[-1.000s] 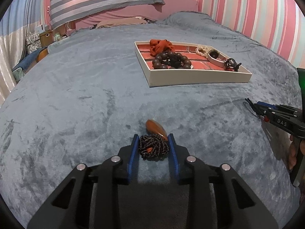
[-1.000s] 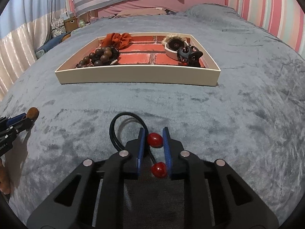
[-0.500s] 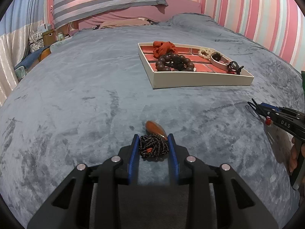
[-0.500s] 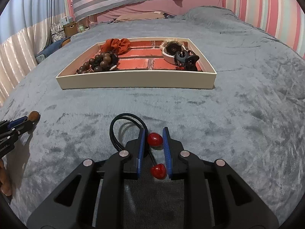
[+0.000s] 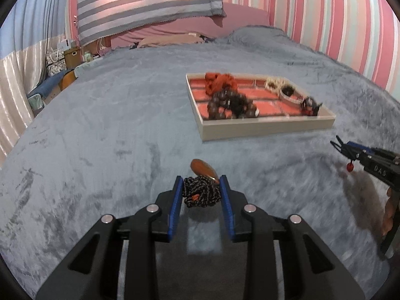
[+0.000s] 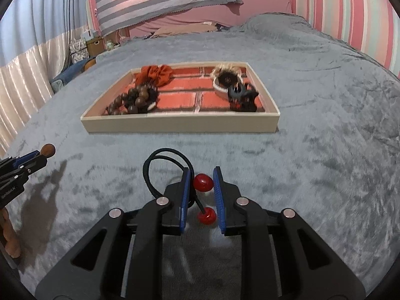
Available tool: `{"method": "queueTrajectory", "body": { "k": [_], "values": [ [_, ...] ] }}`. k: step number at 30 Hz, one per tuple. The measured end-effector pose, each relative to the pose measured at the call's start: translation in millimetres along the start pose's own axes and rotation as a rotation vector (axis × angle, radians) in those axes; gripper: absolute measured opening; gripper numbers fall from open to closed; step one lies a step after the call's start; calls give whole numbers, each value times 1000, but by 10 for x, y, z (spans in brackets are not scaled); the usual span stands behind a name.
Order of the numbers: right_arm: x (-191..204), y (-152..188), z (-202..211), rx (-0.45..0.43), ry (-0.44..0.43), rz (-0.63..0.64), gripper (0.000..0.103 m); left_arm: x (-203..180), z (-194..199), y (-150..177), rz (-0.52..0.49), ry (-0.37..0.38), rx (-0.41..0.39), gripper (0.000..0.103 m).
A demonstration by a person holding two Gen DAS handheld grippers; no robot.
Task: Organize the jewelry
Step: 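Carry the hair tie and pendant into the tray and open both tools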
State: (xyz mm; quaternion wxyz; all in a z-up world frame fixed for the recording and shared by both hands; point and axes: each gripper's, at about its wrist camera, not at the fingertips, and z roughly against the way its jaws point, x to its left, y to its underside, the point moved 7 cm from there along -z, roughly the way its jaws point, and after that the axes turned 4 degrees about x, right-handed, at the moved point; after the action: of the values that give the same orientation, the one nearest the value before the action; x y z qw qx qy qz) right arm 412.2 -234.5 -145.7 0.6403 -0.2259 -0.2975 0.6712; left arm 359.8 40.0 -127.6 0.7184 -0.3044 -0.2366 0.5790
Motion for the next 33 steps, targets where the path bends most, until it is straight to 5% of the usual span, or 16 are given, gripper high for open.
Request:
{"method": "queueTrajectory", "body": {
  "k": [12, 19, 33],
  "values": [
    [-201, -635, 252, -89, 11, -18, 19, -354, 87, -787, 26, 42, -104, 30],
    [-358, -1035, 204, -127, 15, -40, 19, -614, -212, -1235, 23, 59, -124, 30],
    [-398, -1202, -490, -121, 29, -27, 19, -634, -1066, -1340, 18, 12, -69, 30]
  ]
}}
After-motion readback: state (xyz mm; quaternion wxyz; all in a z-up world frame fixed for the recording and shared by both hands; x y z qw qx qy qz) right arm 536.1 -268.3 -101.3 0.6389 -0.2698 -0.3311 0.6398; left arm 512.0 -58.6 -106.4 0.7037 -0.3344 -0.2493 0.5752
